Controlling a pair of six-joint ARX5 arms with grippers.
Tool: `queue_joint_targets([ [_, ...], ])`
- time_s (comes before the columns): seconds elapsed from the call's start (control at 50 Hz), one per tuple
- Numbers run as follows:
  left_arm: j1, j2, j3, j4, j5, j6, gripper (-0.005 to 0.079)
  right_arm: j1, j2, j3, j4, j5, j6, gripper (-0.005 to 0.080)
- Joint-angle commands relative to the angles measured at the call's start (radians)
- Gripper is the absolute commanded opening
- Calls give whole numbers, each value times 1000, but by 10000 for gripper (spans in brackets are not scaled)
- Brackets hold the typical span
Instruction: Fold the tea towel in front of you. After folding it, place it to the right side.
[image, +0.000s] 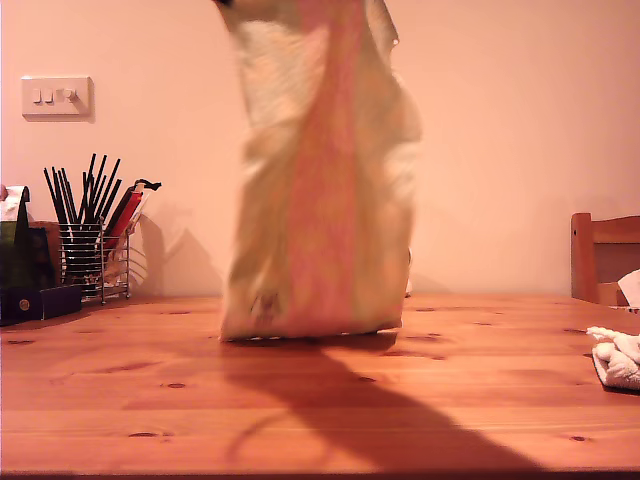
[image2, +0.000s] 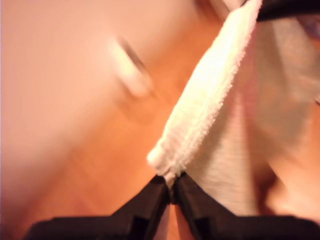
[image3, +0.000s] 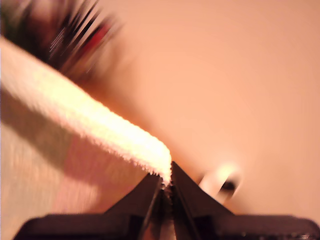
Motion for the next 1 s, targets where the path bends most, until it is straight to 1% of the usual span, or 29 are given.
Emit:
queue_joint_targets([
  [0.0,72,96,-26,258,-56,35,-21,-77,84,2,396,51,0,-12],
  [0.02,77,109,-25,299,-62,50,-21,-80,98,2,469,51,0,-12],
  [0.08,87,136,-20,391,-99,99,-21,-84,137,4,559,51,-5,-12],
  [0.14,96,147,-15,443,-117,126,-21,-87,158,4,566,53,-24,-12],
  [0.2,103,147,-15,432,-108,104,-21,-87,173,4,517,54,-25,-12],
  [0.22,104,147,-15,416,-100,74,-21,-87,176,4,496,53,-24,-12],
  [0.32,109,146,-15,273,-73,40,-21,-87,182,4,366,45,6,-12],
  [0.42,105,146,-15,140,-11,34,-21,-87,179,4,279,28,13,-12],
  [0.52,102,145,-15,40,21,23,-21,-86,168,4,186,-4,14,-12],
  [0.68,102,136,-15,-187,106,-48,-21,-81,154,4,-67,-53,51,-12],
  [0.84,92,83,-14,-357,184,-108,-21,-46,114,4,-256,-131,104,-12],
  [0.98,80,14,-14,-499,230,-130,-21,-5,71,4,-411,-140,145,-12],
])
